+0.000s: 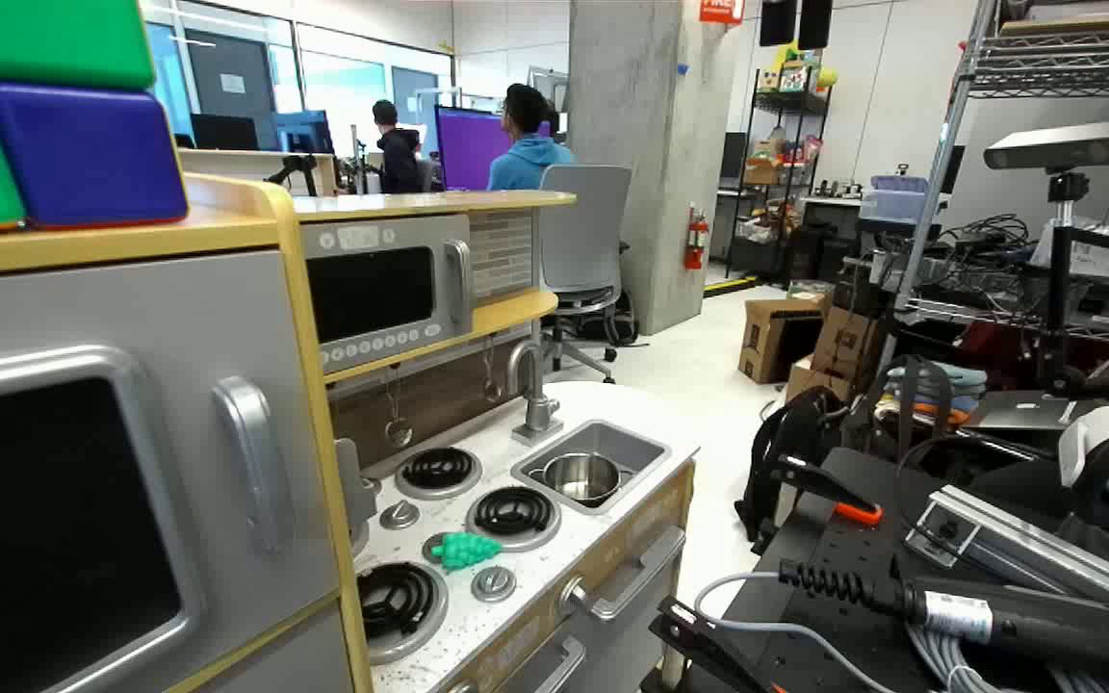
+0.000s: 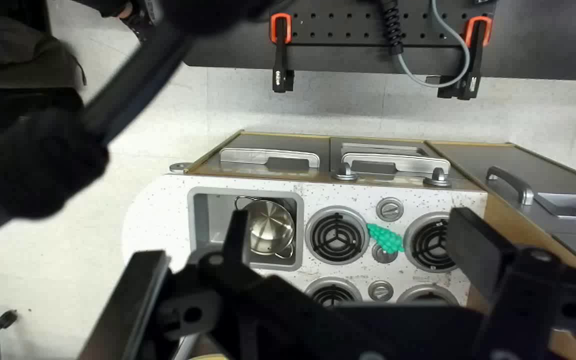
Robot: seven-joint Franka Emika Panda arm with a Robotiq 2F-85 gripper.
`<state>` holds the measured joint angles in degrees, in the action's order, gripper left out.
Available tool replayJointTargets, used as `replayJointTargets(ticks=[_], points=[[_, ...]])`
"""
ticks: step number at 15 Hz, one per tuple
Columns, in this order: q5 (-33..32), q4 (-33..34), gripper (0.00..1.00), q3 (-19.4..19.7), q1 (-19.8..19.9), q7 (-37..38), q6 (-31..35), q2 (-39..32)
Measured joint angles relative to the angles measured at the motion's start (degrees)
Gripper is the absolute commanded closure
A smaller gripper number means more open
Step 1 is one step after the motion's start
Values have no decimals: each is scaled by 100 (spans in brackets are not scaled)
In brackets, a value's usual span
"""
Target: Put the blue toy in the pot
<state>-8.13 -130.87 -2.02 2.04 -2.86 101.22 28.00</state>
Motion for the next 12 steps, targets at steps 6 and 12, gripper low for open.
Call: replayJointTargets(ticks=[6,12], points=[[-161,-285,0,-9,1,331,490,-243],[-1040,-679,0,-117,26,1520,2102,-1295]])
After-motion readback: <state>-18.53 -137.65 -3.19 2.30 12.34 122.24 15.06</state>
